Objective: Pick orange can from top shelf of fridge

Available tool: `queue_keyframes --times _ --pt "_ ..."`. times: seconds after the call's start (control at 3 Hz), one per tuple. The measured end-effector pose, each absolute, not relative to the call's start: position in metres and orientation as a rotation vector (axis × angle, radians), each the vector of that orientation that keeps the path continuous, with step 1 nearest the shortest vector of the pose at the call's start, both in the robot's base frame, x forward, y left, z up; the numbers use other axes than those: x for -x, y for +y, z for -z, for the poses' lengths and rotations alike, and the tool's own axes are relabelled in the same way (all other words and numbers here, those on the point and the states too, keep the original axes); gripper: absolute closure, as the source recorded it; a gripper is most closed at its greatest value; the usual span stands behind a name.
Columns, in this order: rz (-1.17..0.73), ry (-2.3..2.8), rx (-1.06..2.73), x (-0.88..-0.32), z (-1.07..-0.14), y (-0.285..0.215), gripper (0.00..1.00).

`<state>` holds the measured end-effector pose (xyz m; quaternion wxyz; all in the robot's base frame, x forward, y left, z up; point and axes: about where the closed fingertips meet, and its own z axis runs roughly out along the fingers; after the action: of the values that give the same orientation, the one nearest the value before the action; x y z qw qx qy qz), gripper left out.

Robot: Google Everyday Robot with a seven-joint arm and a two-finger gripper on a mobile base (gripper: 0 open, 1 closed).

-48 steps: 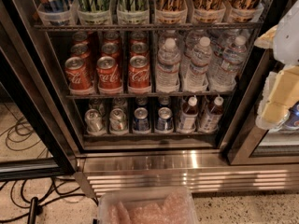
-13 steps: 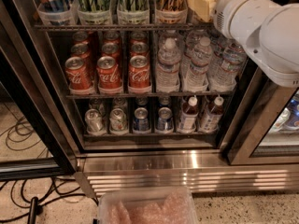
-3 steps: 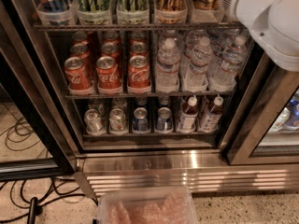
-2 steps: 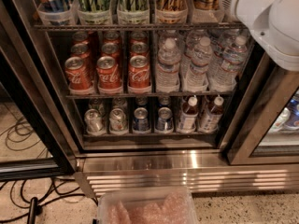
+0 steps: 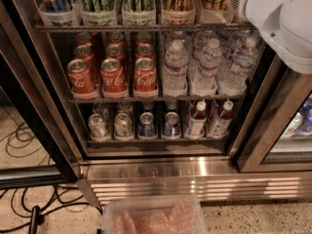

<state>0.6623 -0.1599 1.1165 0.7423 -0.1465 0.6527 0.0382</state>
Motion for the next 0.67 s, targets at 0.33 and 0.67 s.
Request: queue_keyframes --times 0.33,0.67 --pt "-0.109 1.443 0.317 -0.6593 -1.1156 -0.1543 1.00" --pt "-0.109 1.443 0.317 -0.6594 -1.1156 -0.1543 1.00"
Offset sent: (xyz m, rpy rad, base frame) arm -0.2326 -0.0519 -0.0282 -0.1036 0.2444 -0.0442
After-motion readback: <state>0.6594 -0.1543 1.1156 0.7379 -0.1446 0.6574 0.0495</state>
